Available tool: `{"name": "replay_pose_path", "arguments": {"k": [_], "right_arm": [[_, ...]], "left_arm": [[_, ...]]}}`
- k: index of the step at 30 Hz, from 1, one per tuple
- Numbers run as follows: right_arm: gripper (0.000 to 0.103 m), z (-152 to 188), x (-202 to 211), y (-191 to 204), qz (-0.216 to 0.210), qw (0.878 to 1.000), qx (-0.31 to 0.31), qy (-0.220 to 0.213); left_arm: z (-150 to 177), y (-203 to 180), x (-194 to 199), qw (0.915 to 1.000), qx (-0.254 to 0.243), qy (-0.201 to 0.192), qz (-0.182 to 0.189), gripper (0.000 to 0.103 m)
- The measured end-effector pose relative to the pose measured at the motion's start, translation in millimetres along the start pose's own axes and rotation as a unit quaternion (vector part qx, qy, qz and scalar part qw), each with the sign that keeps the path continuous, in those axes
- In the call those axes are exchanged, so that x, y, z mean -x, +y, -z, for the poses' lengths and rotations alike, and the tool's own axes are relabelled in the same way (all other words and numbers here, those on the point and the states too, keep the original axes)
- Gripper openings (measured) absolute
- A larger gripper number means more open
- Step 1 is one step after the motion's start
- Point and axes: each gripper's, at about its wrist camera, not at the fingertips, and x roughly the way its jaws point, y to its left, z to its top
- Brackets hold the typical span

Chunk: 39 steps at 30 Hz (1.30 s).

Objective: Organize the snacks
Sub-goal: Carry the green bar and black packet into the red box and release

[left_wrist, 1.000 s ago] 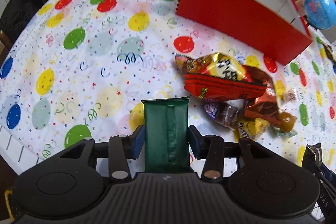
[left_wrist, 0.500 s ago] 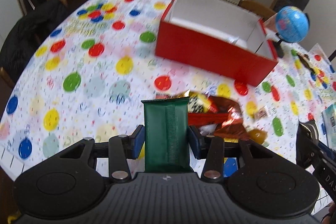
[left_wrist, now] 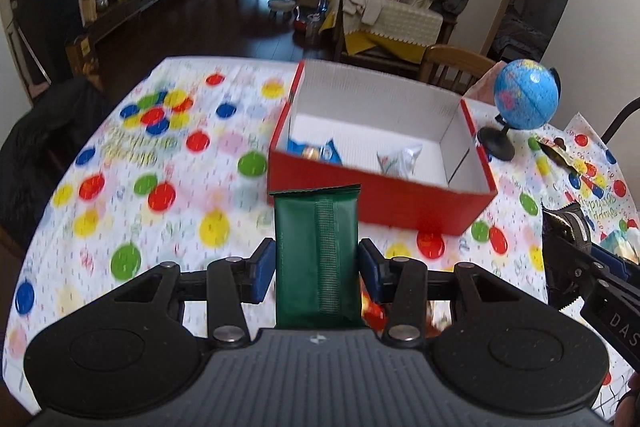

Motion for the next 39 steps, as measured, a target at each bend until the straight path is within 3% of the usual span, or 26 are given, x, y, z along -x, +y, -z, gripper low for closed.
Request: {"name": "replay_pose_path", "arguments": {"k": [17,29,39], "right_arm": [[0.031,-58.1,-65.9,15.6,0.011,1.000,0.005,-0.009],[0.031,-70.7,-137.7,23.5,0.022,0.999,0.000,0.024],[0.031,-56.0,-198.4,22.6,0.040,0.995,-0.004,0.088]], "left_arm": [[-87.7,-13.0,-48.9,0.9974,-0.067,-0.017,0.016,0.044],[-128.1,-20.1,-121.6,0.9933,-0.111,0.016,0.028,0.044],[-133.2,-18.3,-191.4,0.9897,-0.126,0.063,0.028,0.044]]}}
